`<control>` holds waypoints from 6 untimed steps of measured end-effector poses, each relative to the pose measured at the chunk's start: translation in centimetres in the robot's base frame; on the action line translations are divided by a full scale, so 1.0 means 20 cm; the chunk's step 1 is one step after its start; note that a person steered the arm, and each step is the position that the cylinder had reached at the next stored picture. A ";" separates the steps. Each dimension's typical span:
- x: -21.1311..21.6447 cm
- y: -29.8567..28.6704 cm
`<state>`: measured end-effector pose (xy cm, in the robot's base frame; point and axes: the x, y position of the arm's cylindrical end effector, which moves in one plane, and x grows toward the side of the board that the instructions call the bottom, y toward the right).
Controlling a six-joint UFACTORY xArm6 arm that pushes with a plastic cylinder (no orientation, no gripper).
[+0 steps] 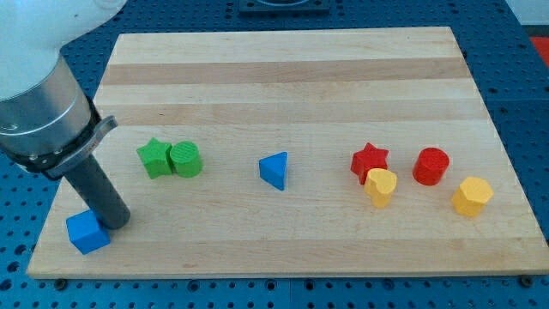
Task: Slide the green star along with the green circle towards the blue triangle
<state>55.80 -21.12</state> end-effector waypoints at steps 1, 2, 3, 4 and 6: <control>-0.11 0.07; -0.31 -0.02; -0.47 -0.08; -0.44 0.23; -0.18 0.11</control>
